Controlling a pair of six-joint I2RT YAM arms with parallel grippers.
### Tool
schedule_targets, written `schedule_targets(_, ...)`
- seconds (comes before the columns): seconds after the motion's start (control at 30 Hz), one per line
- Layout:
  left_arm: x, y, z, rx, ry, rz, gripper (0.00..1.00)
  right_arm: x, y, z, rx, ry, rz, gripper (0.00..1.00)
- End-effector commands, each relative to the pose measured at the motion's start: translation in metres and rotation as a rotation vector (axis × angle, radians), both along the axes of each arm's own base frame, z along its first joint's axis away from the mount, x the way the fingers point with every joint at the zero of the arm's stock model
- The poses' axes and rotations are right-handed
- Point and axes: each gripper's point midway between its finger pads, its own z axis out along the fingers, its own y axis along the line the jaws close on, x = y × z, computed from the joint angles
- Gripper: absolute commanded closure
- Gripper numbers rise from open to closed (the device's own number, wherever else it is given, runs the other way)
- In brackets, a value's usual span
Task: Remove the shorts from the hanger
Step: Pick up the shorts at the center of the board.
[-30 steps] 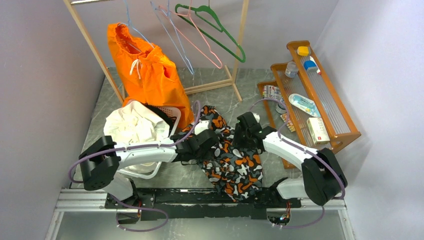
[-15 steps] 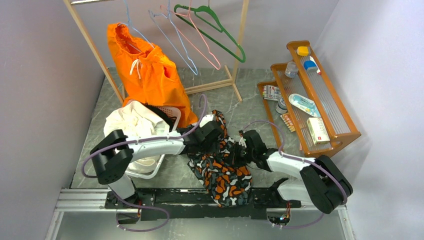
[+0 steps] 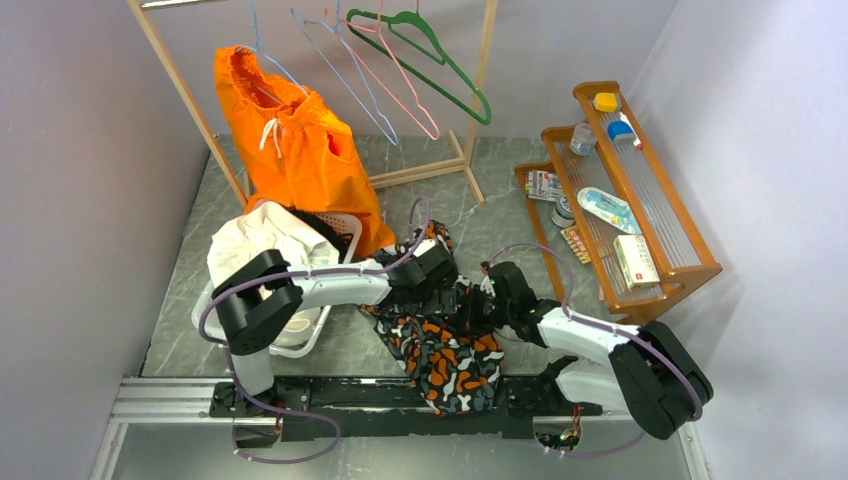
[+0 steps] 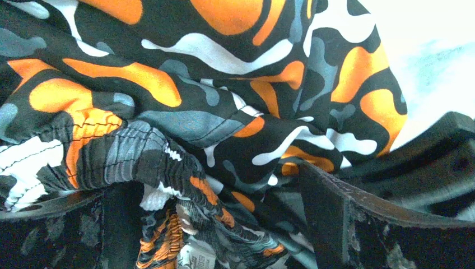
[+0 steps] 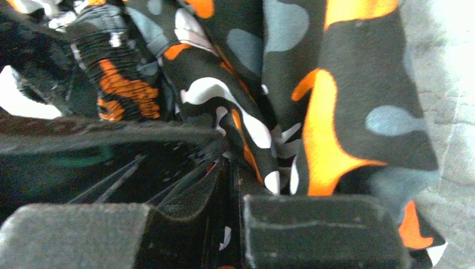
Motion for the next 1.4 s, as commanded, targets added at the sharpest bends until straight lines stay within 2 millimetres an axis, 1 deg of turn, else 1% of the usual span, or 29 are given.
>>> schedule_targets(0.0,-0.013,0.032,-0.041,0.196,0.083,0.046,0.01,-0.002,-0.001,0.009,0.017,-0.043,0.001,0.88)
schedule_targets(0.03,-0.013,0.032,-0.046,0.215,0.086,0.04,0.0,-0.001,-0.001,0.012,0.026,-0.058,0.007,0.88)
schedule_targets(0.1,-0.016,0.03,-0.054,0.245,0.097,0.023,0.05,-0.002,-0.001,0.018,0.032,-0.078,0.013,0.88)
schedule_targets(0.13,-0.016,0.029,-0.057,0.253,0.099,0.017,0.08,-0.002,-0.004,0.02,0.025,-0.086,0.006,0.88)
schedule_targets(0.17,-0.018,0.028,-0.06,0.262,0.097,0.009,0.14,-0.001,-0.007,0.02,0.007,-0.087,-0.011,0.87)
schedule_targets(0.23,-0.02,0.026,-0.063,0.278,0.093,0.001,0.26,-0.001,-0.02,0.018,-0.052,-0.07,-0.066,0.84)
schedule_targets(0.3,-0.023,0.028,-0.065,0.294,0.09,-0.001,0.37,0.001,-0.038,0.016,-0.135,-0.046,-0.165,0.79)
schedule_targets(0.37,-0.025,0.031,-0.067,0.307,0.088,-0.001,0.46,0.007,-0.059,0.019,-0.219,-0.043,-0.285,0.76)
schedule_targets(0.47,-0.025,0.031,-0.066,0.307,0.077,-0.01,0.58,0.019,-0.082,0.036,-0.29,-0.096,-0.42,0.62)
schedule_targets(0.53,-0.025,0.027,-0.064,0.303,0.064,-0.035,0.68,0.03,-0.095,0.053,-0.326,-0.157,-0.484,0.52)
schedule_targets(0.6,-0.024,0.022,-0.056,0.307,0.029,-0.057,0.84,0.039,-0.099,0.072,-0.339,-0.214,-0.499,0.47)
schedule_targets(0.63,-0.023,0.019,-0.049,0.311,0.001,-0.066,0.92,0.042,-0.1,0.078,-0.344,-0.235,-0.497,0.47)
schedule_targets(0.73,-0.017,0.012,-0.016,0.315,-0.1,-0.071,0.93,0.048,-0.103,0.09,-0.371,-0.267,-0.495,0.46)
schedule_targets(0.8,-0.012,0.01,0.015,0.306,-0.179,-0.061,0.93,0.051,-0.106,0.093,-0.389,-0.272,-0.511,0.46)
schedule_targets(0.87,-0.01,0.006,0.051,0.259,-0.252,-0.049,0.93,0.054,-0.107,0.096,-0.387,-0.283,-0.531,0.46)
schedule_targets(0.93,-0.009,0.008,0.083,0.202,-0.31,-0.046,0.93,0.056,-0.108,0.099,-0.378,-0.297,-0.548,0.47)
schedule_targets(1.0,-0.008,0.018,0.107,0.159,-0.347,-0.018,0.93,0.059,-0.107,0.1,-0.361,-0.312,-0.554,0.47)
schedule_targets(1.07,-0.008,0.035,0.124,0.132,-0.37,0.045,0.93,0.06,-0.105,0.099,-0.35,-0.315,-0.554,0.47)
schedule_targets(1.23,-0.005,0.068,0.163,0.082,-0.419,0.168,0.93,0.059,-0.096,0.089,-0.327,-0.279,-0.539,0.48)
schedule_targets(1.37,-0.003,0.104,0.193,0.094,-0.458,0.288,0.93,0.058,-0.09,0.082,-0.307,-0.254,-0.524,0.48)
